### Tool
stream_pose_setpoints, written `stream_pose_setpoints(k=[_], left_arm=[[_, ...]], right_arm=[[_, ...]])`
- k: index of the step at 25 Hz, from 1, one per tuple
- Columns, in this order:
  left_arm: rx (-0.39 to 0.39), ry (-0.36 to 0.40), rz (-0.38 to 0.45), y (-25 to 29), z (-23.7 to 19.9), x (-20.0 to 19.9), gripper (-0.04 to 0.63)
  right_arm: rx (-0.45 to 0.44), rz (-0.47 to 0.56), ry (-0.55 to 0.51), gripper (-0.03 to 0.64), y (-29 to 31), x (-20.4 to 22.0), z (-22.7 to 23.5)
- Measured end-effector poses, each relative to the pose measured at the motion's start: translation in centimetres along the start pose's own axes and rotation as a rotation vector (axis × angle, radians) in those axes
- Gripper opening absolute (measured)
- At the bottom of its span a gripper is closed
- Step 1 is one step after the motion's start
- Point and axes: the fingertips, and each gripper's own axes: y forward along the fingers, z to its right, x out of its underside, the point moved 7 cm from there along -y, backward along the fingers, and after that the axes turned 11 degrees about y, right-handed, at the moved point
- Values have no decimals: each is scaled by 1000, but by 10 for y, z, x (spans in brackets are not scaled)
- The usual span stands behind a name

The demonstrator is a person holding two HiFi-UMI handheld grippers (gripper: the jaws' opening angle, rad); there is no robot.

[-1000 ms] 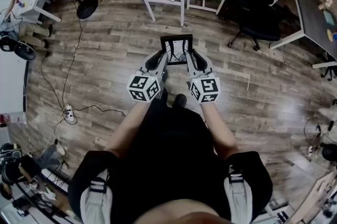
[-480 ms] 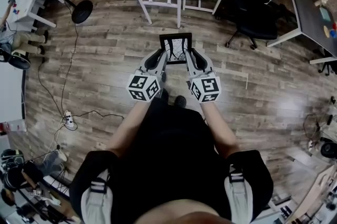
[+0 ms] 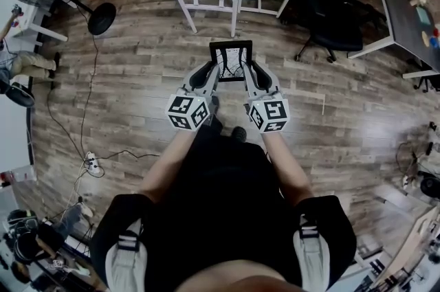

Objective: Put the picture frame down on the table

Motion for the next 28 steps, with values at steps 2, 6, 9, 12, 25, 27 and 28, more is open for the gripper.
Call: stream_pose_setpoints(k=[2, 6, 9, 12, 25, 27, 28], left_arm=[[9, 0, -1, 6, -13, -4, 75], [31, 2, -3, 21, -36, -9, 75], [45, 1, -7, 29, -54, -12, 75], [60, 2, -8, 40, -69, -16, 75], [120, 6, -1, 64, -127, -27, 75], [130, 7, -2, 66, -133, -26, 75], [135, 6, -2, 67, -136, -26, 75]], right_arm=[[9, 0, 1, 69, 13, -2, -2], [35, 4, 2, 67, 38, -4, -2], [54, 5, 1, 67, 57, -5, -4], [69, 11, 2, 67, 73, -7, -3], [133, 49, 15, 67, 128, -10, -15], [142, 53, 13, 67, 133, -9, -18], [148, 56, 12, 67, 135, -8, -19]])
